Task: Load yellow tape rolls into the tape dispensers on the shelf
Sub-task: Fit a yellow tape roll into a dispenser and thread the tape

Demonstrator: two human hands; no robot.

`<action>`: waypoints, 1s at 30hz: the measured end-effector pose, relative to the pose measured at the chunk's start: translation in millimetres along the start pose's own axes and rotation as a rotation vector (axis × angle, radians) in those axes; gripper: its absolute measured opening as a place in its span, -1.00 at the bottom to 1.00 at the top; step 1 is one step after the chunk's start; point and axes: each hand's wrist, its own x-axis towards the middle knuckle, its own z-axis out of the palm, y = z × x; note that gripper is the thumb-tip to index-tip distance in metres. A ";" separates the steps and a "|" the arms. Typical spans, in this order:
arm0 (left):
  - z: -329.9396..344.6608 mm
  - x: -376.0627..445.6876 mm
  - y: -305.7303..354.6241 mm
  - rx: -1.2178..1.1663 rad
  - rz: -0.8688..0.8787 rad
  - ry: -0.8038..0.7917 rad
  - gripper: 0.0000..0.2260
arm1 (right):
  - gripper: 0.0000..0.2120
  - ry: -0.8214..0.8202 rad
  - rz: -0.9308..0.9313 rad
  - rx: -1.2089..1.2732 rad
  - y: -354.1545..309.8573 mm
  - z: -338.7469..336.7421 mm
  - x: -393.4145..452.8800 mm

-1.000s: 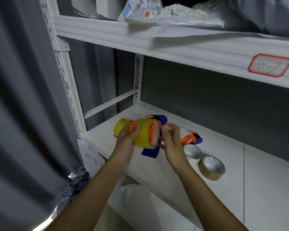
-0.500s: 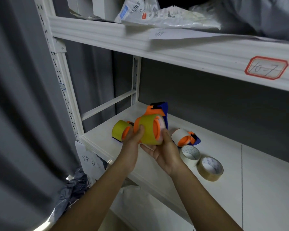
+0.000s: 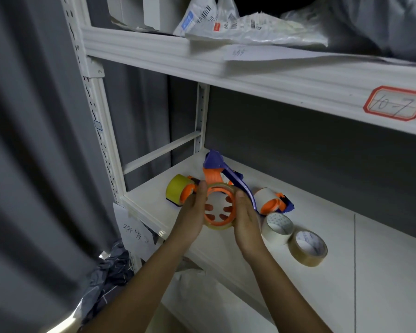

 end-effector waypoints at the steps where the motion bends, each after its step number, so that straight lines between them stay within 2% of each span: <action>1: 0.3 -2.2 -3.0 0.010 0.036 0.014 -0.26 | -0.70 0.009 -0.003 0.017 -0.1 1.4 -0.3; 3: -0.4 -6.2 -7.4 0.033 0.082 0.020 -0.17 | -0.71 0.037 -0.012 0.018 -0.8 4.4 -1.4; 8: -2.8 -4.6 -11.3 0.056 0.108 0.144 -0.35 | -0.77 0.134 -0.088 -0.053 2.1 8.7 -2.9; 10: -2.8 -5.3 -11.9 0.074 0.106 0.144 -0.32 | -0.79 0.137 -0.096 -0.069 3.3 9.8 -3.4; 13: -4.1 -6.0 -7.9 0.088 0.098 0.100 -0.25 | -0.80 0.145 -0.073 -0.042 4.2 10.0 -2.1; 15: -8.1 -6.7 -5.0 0.025 0.079 0.002 -0.38 | -0.76 0.163 -0.037 0.016 6.4 7.2 -0.1; 17: -12.3 -10.8 -3.3 -0.120 0.080 -0.153 -0.59 | -0.72 0.149 0.036 0.084 8.3 4.6 0.4; 19: -15.3 -12.0 -2.9 -0.226 0.079 -0.259 -0.76 | -0.67 0.094 0.099 0.089 8.8 3.2 -0.3; 24: -20.1 -14.8 -3.9 -0.411 0.100 -0.384 -0.80 | -0.62 -0.127 0.119 0.000 7.6 -9.7 -4.6; 27: -23.7 -9.2 -6.0 -0.259 0.099 -0.313 -0.72 | -0.58 -0.273 0.065 -0.041 0.9 -20.2 -9.8; 30: -22.5 -6.0 -8.5 -0.008 0.129 -0.282 -0.59 | -0.42 -0.389 -0.017 -0.191 -7.5 -20.7 -9.3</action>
